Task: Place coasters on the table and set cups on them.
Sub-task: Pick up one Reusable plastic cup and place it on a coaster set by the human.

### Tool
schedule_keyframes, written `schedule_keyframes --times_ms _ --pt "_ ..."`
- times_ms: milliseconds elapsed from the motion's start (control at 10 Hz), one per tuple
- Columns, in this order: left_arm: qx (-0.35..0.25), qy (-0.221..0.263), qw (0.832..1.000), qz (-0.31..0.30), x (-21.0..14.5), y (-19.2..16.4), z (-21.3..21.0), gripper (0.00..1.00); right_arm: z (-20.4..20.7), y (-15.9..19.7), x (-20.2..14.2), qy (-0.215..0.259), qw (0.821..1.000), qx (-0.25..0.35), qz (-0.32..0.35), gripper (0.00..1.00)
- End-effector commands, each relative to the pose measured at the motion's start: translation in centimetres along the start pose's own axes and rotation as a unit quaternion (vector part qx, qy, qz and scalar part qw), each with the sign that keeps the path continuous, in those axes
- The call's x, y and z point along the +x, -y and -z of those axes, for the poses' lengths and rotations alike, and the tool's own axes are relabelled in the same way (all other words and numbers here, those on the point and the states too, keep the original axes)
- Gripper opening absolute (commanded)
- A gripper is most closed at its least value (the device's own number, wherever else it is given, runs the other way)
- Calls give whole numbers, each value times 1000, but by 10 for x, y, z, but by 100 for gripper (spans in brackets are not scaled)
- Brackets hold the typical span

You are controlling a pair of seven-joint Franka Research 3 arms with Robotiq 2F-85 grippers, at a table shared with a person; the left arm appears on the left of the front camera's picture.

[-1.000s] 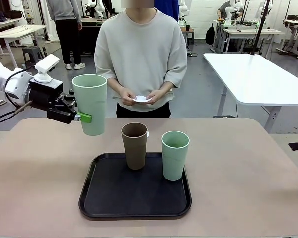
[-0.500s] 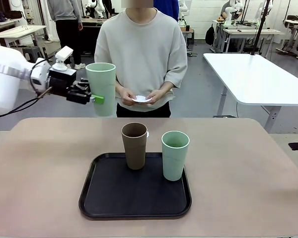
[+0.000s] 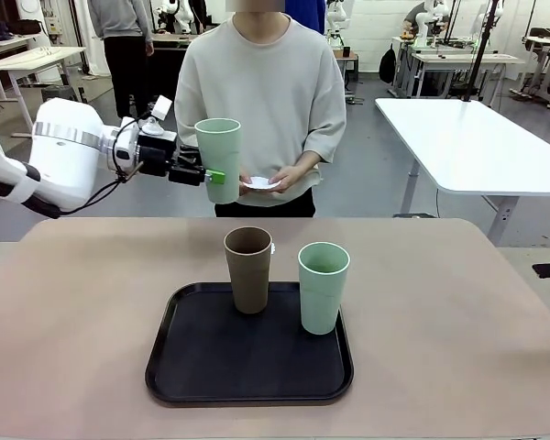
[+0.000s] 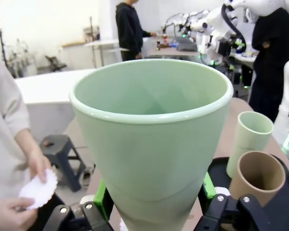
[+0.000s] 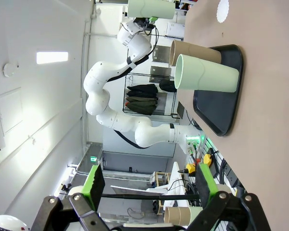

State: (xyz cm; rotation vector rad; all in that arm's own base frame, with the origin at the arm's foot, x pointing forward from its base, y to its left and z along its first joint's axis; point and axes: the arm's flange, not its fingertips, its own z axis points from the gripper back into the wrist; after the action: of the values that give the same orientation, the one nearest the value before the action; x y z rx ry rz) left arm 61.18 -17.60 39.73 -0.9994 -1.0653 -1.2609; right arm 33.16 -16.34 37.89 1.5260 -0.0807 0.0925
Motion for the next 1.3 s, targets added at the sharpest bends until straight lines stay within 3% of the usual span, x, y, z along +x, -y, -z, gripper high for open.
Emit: schedule_keyframes --times_ms 0,200,300,400,1200 --pt "-1 24 999 32 -1 -10 10 84 -1 0 1 1 1000 6 -1 100" --pt "-10 24 999 33 -7 -5 13 84 -1 0 1 1 1000 6 -1 100" --pt "-19 -1 1000 11 -5 11 2 84 -1 0 1 1 1000 6 -1 100" --pt "-9 8 1000 25 -10 -5 12 84 -1 0 1 1 1000 6 -1 100" --pt "-9 8 1000 25 -10 -5 12 84 -1 0 1 1 1000 6 -1 100"
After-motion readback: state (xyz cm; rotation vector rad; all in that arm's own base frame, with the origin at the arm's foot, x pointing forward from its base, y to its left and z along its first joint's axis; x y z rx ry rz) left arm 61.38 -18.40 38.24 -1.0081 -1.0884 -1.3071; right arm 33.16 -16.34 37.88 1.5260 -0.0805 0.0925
